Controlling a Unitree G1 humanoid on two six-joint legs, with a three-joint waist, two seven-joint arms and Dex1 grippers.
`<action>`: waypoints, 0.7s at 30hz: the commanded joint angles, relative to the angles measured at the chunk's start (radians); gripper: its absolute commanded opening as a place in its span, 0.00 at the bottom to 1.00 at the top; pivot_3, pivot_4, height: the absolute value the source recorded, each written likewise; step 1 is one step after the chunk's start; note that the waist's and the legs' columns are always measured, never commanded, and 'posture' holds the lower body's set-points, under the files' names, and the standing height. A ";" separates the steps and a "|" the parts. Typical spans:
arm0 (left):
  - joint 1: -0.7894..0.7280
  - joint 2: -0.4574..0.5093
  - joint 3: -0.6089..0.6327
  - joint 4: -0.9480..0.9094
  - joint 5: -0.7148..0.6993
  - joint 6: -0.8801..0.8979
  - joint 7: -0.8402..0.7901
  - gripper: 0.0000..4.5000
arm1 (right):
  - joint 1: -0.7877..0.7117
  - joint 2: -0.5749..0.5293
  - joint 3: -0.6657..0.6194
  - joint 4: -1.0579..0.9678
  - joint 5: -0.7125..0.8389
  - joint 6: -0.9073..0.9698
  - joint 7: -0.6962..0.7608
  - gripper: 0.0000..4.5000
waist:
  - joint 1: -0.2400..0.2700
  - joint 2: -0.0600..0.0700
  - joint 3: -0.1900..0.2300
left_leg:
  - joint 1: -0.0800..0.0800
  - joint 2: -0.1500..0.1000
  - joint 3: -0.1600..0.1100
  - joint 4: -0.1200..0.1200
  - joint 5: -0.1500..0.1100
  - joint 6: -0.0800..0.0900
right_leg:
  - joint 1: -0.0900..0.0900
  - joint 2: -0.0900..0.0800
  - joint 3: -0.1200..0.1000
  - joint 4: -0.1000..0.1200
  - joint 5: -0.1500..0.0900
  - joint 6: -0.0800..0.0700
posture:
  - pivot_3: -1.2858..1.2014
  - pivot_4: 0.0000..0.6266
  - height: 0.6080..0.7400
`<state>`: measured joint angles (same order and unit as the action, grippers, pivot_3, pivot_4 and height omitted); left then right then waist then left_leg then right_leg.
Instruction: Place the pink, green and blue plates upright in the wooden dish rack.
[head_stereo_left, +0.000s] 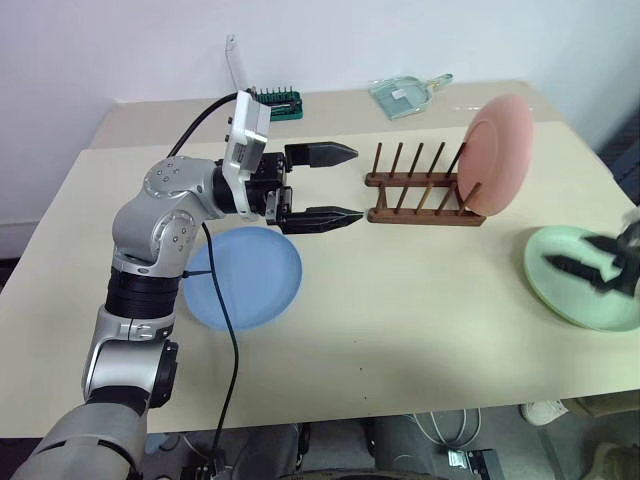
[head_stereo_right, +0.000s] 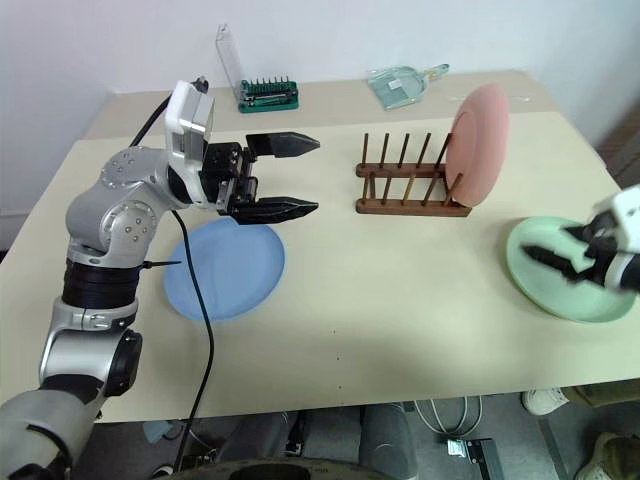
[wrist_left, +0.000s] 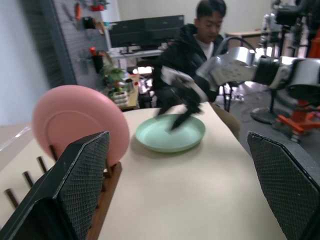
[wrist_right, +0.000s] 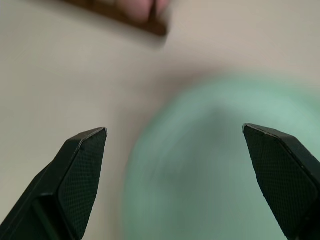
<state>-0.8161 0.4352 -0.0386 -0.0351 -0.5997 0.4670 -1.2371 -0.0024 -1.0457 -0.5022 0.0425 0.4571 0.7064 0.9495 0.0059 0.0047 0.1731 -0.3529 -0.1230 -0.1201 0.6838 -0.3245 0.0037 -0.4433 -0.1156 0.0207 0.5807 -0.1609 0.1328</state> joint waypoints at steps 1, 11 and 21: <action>-0.025 -0.012 -0.009 0.017 0.004 -0.034 -0.013 1.00 | 0.050 -0.007 -0.120 -0.148 0.052 0.052 0.007 0.99 | -0.004 0.001 -0.001 | 0.001 0.000 0.002 0.000 -0.001 0.002 | 0.000 0.000 0.002 0.000 0.000 0.001 | 0.52 0.24 1.00; -0.057 -0.019 -0.024 0.062 0.019 -0.060 -0.038 1.00 | 0.184 0.026 -0.025 -0.124 -0.068 -0.063 -0.021 0.99 | 0.008 -0.001 0.000 | 0.002 0.001 0.003 0.000 -0.001 0.002 | 0.001 0.001 0.003 -0.001 0.000 0.001 | 0.52 0.24 1.00; -0.022 0.041 -0.024 0.022 0.014 -0.030 -0.066 1.00 | 0.098 0.026 0.059 0.002 -0.114 -0.116 -0.038 0.34 | 0.004 -0.001 0.000 | 0.002 0.001 0.004 0.000 -0.001 0.002 | 0.001 0.002 0.003 -0.001 0.000 0.001 | 0.52 0.24 1.00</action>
<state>-0.8360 0.4568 -0.0664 0.0236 -0.5776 0.4317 -1.2879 0.1177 -1.0096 -0.4296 0.0527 0.3378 0.6011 0.9086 0.0103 0.0032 0.1735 -0.3504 -0.1215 -0.1164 0.6836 -0.3256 0.0056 -0.4423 -0.1141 0.0237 0.5799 -0.1604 0.1336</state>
